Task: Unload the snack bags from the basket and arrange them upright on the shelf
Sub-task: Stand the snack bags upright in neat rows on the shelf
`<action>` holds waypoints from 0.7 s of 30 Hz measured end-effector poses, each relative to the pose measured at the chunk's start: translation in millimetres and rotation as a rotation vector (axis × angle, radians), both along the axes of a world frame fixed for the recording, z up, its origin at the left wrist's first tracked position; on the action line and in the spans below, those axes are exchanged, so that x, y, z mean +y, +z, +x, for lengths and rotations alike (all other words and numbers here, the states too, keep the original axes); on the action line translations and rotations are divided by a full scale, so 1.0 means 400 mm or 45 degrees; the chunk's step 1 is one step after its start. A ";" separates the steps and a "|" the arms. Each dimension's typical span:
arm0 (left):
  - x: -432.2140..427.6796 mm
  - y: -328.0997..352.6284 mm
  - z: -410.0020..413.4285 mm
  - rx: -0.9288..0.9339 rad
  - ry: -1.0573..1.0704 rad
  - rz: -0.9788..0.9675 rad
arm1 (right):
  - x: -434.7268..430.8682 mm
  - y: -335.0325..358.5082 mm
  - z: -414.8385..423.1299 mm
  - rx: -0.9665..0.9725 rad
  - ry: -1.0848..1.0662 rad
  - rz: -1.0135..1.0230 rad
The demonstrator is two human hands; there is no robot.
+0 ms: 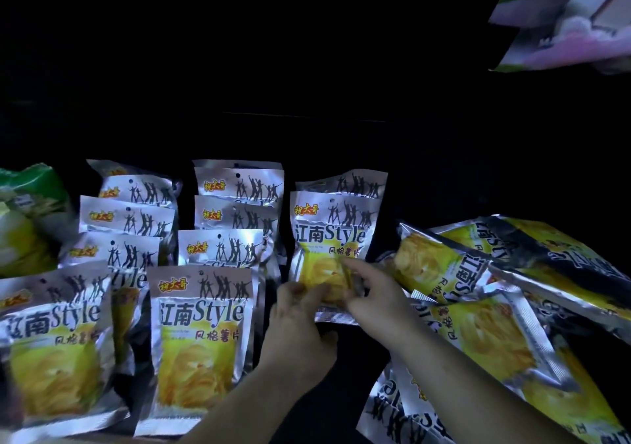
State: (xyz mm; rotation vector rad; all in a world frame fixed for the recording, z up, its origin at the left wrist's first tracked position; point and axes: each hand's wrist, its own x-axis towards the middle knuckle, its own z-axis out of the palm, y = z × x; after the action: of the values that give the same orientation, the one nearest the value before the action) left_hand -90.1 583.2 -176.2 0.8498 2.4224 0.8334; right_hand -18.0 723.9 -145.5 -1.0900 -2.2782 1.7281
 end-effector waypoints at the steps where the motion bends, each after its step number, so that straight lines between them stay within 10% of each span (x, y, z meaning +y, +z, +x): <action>1: -0.001 -0.003 -0.001 -0.039 0.010 0.018 | -0.001 -0.001 -0.001 0.013 0.010 -0.005; 21: 0.042 -0.021 0.049 0.020 0.046 0.058 | 0.038 0.027 0.260 0.030 -0.186 0.144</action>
State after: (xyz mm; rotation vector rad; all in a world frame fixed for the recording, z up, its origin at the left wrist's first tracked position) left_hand -70.4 599.8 -184.4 0.8344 2.4481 0.9013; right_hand 85.9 739.2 -134.7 -1.1739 -2.1919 1.5311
